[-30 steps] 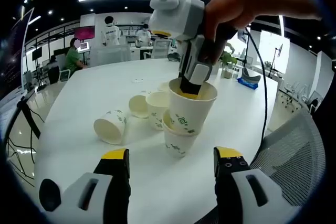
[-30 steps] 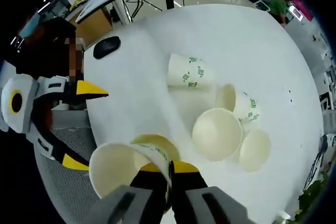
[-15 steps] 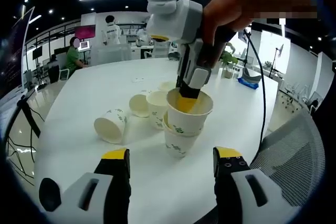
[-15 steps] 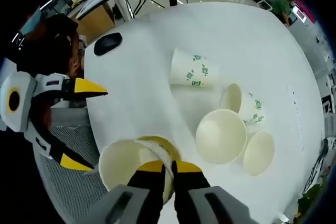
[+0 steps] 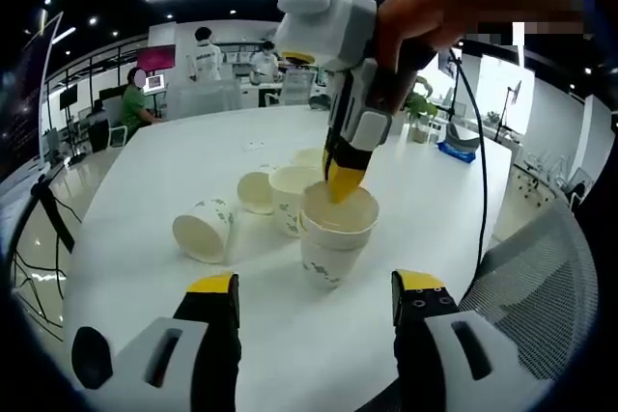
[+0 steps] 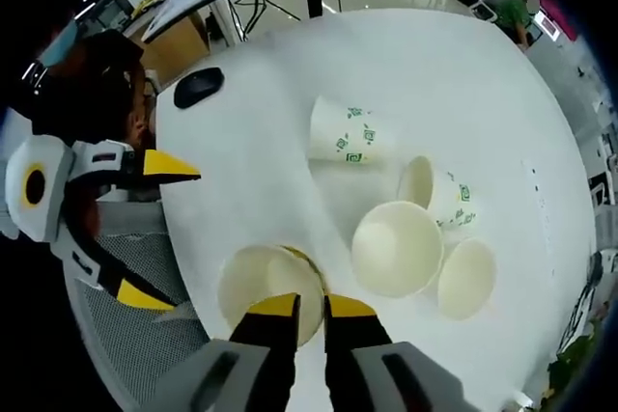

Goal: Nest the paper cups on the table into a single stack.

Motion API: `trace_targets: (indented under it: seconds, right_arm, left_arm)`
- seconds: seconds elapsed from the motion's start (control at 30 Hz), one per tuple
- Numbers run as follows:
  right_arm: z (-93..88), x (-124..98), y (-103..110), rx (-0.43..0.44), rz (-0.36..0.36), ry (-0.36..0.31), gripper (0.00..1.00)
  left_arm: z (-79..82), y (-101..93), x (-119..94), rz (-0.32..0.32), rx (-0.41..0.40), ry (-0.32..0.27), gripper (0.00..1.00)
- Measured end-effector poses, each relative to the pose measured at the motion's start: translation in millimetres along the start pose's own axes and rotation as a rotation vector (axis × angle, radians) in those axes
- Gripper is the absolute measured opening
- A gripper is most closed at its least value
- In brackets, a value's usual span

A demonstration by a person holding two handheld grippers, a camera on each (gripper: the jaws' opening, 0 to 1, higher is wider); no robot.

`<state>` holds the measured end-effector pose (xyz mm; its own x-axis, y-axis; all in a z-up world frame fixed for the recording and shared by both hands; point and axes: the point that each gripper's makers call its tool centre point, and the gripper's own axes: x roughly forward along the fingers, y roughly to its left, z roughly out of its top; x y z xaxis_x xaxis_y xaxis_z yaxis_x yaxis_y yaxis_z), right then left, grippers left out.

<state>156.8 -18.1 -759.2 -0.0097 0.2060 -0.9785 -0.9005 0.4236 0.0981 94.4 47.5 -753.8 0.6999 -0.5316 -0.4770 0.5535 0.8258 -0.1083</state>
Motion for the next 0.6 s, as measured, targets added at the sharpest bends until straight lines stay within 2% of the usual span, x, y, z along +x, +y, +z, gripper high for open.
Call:
trace_targets:
  seconds: [0.17, 0.33, 0.4, 0.5, 0.6]
  right_arm:
    - [2.5, -3, -6, 0.008, -0.009, -0.019, 0.10]
    - [3.2, -13, -12, 0.003, -0.027, -0.025, 0.19]
    - [4.9, -13, -21, 0.019, -0.036, -0.038, 0.20]
    - [5.3, -17, -22, 0.037, -0.047, -0.048, 0.23]
    - [5.9, -19, -39, 0.062, -0.055, -0.054, 0.24]
  left_arm:
    - [-0.7, 0.3, 1, 0.000, 0.002, 0.001, 0.63]
    - [-0.9, 0.2, 1, 0.001, 0.003, 0.001, 0.63]
    - [-0.8, 0.3, 1, 0.000, 0.003, 0.000, 0.62]
    - [-0.3, 0.2, 0, 0.002, 0.002, 0.000, 0.62]
    - [0.0, 0.2, -1, 0.003, 0.001, -0.001, 0.62]
